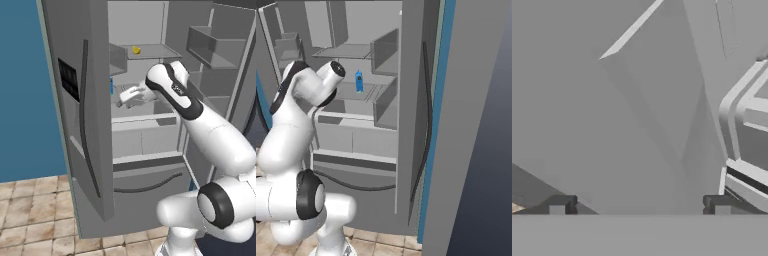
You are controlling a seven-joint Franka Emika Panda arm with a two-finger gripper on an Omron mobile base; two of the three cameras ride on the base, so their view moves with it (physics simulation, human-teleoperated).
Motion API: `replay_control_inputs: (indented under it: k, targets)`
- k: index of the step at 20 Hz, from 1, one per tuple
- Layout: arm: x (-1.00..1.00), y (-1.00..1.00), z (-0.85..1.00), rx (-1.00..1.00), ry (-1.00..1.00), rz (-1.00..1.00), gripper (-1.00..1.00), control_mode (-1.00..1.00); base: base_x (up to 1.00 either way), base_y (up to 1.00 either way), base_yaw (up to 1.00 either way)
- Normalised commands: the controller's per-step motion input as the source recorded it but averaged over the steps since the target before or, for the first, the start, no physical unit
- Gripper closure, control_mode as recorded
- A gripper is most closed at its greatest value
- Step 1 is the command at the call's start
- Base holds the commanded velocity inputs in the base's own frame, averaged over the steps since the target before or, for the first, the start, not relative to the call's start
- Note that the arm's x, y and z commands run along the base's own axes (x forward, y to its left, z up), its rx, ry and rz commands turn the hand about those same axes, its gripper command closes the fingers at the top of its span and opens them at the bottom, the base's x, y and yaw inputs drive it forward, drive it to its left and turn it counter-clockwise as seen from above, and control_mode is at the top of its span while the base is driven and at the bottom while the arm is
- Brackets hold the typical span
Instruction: Take the lemon wedge from the fridge and place it on the plate with fish on the dining counter.
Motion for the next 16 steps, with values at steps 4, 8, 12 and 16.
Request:
replay_control_inputs:
  k: [4,8,12,16]
  targets:
    - [0.49,0.12,-0.01,0.05,-0.04,0.18,-1.0,-1.0,0.0,0.0,0.0]
    - [0.47,0.23,-0.06,0.04,-0.01,0.14,-1.0,-1.0,0.0,0.0,0.0]
    - [0.17,0.49,-0.04,0.08,0.0,0.14,-1.0,-1.0,0.0,0.0,0.0]
    - [-0.14,0.81,0.0,0.07,0.0,0.16,-1.0,-1.0,0.0,0.0,0.0]
